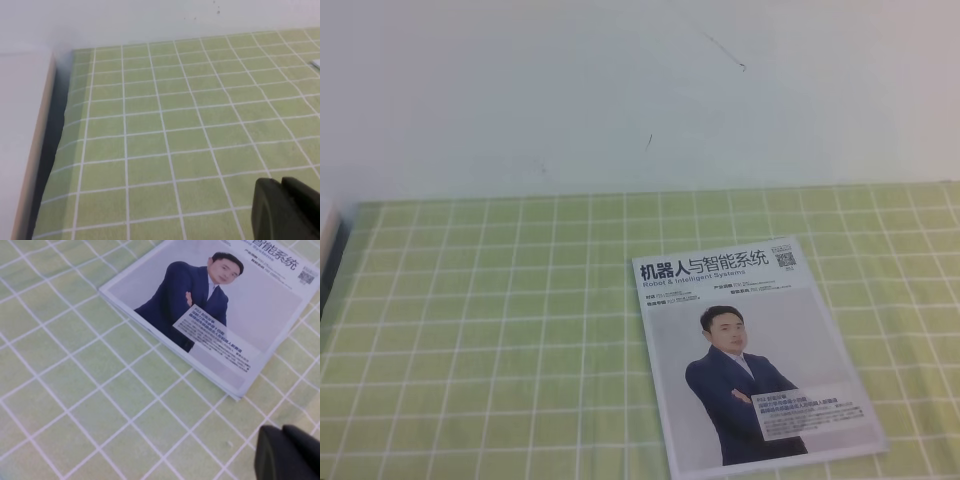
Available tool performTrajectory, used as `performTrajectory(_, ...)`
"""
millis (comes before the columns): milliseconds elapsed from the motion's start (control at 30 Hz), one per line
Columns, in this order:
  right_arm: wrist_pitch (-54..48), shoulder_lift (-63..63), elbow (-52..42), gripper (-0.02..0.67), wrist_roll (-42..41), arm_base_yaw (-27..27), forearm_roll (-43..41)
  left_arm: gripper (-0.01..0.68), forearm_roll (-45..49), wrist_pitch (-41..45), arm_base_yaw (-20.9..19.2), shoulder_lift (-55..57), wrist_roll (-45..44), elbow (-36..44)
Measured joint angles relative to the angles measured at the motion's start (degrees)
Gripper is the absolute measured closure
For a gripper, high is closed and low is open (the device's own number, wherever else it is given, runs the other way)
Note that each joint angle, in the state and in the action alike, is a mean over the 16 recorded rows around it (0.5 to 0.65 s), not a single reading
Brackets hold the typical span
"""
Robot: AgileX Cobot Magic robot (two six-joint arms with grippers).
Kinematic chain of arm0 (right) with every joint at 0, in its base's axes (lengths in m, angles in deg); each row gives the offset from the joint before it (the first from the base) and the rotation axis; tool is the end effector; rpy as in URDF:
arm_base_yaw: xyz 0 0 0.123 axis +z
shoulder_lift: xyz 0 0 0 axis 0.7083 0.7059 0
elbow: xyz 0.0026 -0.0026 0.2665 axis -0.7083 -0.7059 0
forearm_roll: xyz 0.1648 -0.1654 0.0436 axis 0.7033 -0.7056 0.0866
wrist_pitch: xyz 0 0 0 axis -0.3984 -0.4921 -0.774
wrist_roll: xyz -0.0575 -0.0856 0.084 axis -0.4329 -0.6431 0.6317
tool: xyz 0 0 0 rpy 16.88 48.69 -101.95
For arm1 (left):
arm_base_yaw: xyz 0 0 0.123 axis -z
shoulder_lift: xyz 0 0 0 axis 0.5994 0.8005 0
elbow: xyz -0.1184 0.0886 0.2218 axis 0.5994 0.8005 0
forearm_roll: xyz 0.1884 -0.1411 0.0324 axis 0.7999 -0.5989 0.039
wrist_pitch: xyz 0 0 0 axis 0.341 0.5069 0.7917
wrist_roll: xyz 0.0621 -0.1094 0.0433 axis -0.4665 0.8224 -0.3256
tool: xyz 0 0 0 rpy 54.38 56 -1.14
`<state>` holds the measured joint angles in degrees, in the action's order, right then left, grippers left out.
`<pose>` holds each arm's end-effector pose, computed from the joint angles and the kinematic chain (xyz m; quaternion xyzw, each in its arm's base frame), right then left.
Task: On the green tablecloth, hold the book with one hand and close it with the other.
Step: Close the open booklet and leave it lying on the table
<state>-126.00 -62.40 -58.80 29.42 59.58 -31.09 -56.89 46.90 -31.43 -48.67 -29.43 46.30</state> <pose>0.0865 0.0569 0.2296 -0.3845 0.8039 0.0559 0.4502 0.0981 -0.0126 0.1690 0.0243 0.7859 -0.0546 0.6154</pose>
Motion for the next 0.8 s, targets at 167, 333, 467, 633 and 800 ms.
performTrajectory(167,0.00,0.00,0.00,0.652,0.00,0.00,0.00,0.676,-0.19,0.06,0.00,0.00,-0.14,-0.02)
performTrajectory(333,0.00,0.00,0.00,0.652,0.00,0.00,0.00,0.676,-0.32,0.14,0.00,0.00,-0.16,-0.06)
performTrajectory(467,0.00,0.00,0.00,0.652,0.00,0.00,0.00,0.676,-0.40,0.19,0.00,0.00,-0.18,-0.09)
performTrajectory(633,0.18,-0.08,-0.08,0.652,0.00,0.00,0.00,0.676,-0.46,0.24,0.00,0.00,-0.21,-0.12)
performTrajectory(800,1.38,-0.73,-0.76,0.652,0.00,-0.01,0.00,0.676,-0.46,0.27,0.00,0.00,-0.22,-0.13)
